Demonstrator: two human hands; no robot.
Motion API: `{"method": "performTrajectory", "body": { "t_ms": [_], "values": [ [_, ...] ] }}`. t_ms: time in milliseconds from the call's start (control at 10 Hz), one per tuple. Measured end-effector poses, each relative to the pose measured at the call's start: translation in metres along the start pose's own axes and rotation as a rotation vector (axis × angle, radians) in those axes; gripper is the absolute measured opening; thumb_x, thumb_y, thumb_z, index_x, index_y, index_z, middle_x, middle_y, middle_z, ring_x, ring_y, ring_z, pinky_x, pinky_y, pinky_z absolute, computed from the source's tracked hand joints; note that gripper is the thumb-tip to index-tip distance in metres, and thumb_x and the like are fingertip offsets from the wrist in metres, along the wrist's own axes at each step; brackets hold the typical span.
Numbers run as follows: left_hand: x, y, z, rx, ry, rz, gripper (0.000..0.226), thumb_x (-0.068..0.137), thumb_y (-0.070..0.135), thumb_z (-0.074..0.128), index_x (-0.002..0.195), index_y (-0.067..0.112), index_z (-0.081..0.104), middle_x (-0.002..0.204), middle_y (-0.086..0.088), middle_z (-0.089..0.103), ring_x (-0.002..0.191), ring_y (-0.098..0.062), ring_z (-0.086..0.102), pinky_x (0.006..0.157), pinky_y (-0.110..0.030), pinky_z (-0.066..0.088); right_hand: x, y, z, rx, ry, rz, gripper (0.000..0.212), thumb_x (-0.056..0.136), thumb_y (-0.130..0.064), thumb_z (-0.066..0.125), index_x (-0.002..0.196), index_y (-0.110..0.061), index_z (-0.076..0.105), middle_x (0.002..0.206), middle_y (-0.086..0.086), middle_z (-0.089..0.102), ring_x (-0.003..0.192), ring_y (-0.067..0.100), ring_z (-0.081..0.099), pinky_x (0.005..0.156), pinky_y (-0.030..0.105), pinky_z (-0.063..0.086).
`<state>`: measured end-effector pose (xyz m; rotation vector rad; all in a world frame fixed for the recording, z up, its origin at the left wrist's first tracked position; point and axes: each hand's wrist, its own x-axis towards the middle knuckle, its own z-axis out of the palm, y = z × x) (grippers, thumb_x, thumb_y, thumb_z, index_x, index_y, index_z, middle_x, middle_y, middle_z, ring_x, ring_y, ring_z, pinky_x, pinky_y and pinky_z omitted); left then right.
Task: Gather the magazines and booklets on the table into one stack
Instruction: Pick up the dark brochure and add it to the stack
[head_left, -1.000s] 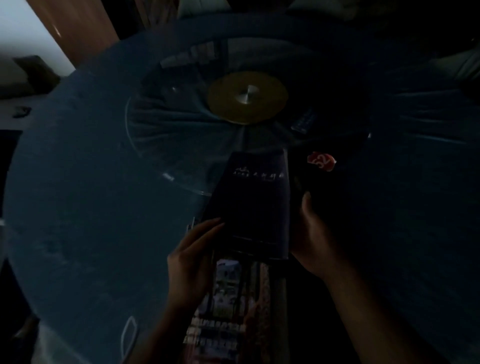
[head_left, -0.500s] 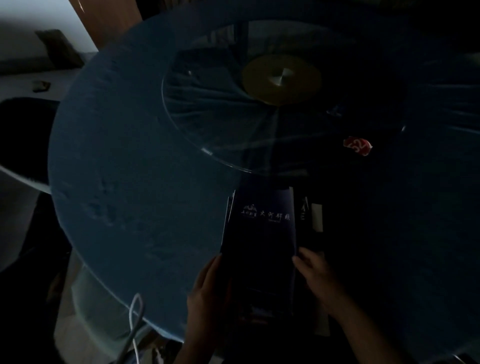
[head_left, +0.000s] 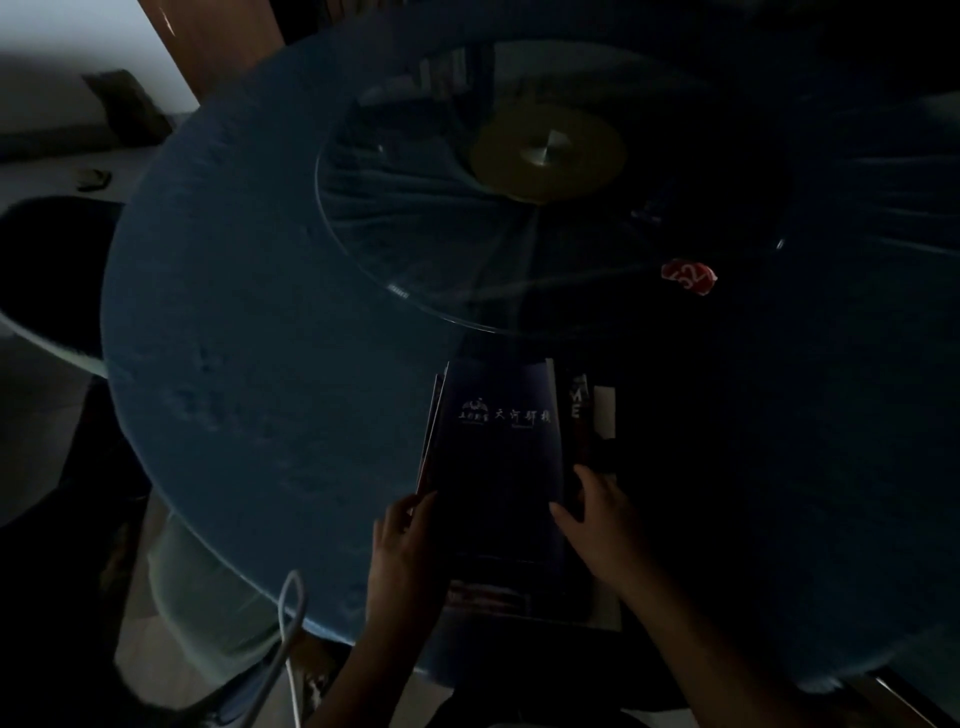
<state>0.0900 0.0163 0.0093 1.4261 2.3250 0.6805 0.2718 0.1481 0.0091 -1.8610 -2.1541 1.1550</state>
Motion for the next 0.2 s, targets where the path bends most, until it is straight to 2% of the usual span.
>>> {"method": "performTrajectory", "body": {
  "t_ms": [100, 200],
  "values": [
    [0.0, 0.017, 0.001, 0.117, -0.005, -0.022, 0.05, 0.081, -0.001, 0.069, 0.129, 0.009, 0.059, 0.126, -0.019, 0.057, 0.105, -0.035, 0.055, 0.077, -0.042, 0.055, -0.006, 0.005, -0.013, 0.021, -0.064, -0.062, 0.063, 0.088, -0.043, 0.062, 0.141, -0.017, 0.039, 0.14, 0.013, 0.046, 0.121, 0.027, 0.051, 0.095, 0.037, 0.045],
    [0.011, 0.026, 0.002, 0.208, 0.006, -0.04, 0.053, 0.079, 0.005, 0.07, 0.13, 0.011, 0.055, 0.128, -0.018, 0.056, 0.107, -0.036, 0.053, 0.081, -0.044, 0.052, 0.001, 0.002, -0.031, 0.045, -0.028, -0.114, 0.057, 0.089, -0.044, 0.059, 0.137, -0.018, 0.042, 0.137, 0.013, 0.046, 0.117, 0.026, 0.053, 0.093, 0.037, 0.048]
  ]
}}
